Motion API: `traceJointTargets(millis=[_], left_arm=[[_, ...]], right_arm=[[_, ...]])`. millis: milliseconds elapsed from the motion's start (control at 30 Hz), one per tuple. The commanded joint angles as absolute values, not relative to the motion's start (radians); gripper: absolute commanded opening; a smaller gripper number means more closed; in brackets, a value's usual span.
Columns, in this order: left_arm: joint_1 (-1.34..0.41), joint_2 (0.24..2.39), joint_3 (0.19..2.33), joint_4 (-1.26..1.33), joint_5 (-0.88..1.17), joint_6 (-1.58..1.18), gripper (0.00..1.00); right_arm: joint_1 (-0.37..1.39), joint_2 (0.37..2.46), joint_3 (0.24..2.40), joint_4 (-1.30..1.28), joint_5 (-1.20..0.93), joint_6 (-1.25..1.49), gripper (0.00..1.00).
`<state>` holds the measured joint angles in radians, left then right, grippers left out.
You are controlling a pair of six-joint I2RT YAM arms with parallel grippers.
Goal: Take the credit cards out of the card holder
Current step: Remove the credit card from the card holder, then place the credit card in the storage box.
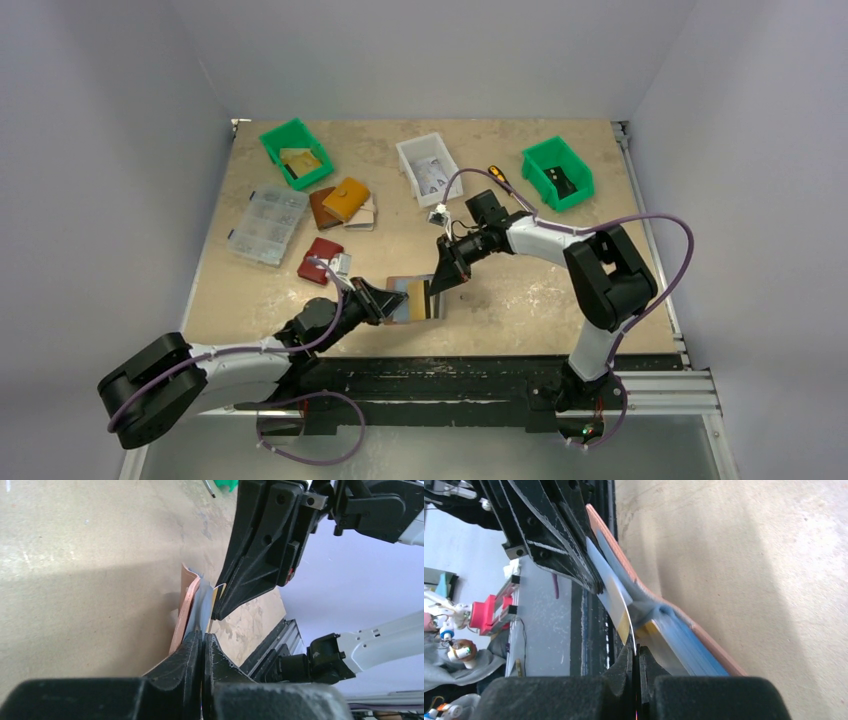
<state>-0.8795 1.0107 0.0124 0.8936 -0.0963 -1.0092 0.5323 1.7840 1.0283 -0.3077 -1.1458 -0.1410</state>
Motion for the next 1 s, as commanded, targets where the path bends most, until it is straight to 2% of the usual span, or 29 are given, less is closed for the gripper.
traceJointTargets(millis=[0,333,533,600,667,800,967], left_arm=[[-0.876,0.973,-0.088,0.912,-0.164,-1.043,0.00],[-0.868,0.938,-0.046,0.565,-0.329,-1.119,0.00],[-0.868,0.895,0.074,0.188,-0.450,-1.189,0.00],[-0.868,0.891,0.134,0.027,-0.485,-1.226,0.04],[-0.868,0.894,0.193,-0.086,-0.500,-1.247,0.12],[-0.868,0.905,0.268,-0.205,-0.496,-1.272,0.26],[-0.868,0.893,0.346,-0.307,-0.463,-1.254,0.35]], right_arm=[[0.518,1.757,1.055,-0.358,-1.020,-0.214,0.00],[0.474,1.726,1.060,-0.374,-0.961,-0.228,0.00],[0.471,1.693,1.067,-0.404,-0.983,-0.271,0.00],[0.471,1.681,1.072,-0.420,-0.979,-0.294,0.00],[0.471,1.668,1.075,-0.430,-0.978,-0.314,0.00],[0.471,1.647,1.081,-0.457,-0.978,-0.364,0.00],[0.471,1.601,1.096,-0.506,-0.971,-0.436,0.00]])
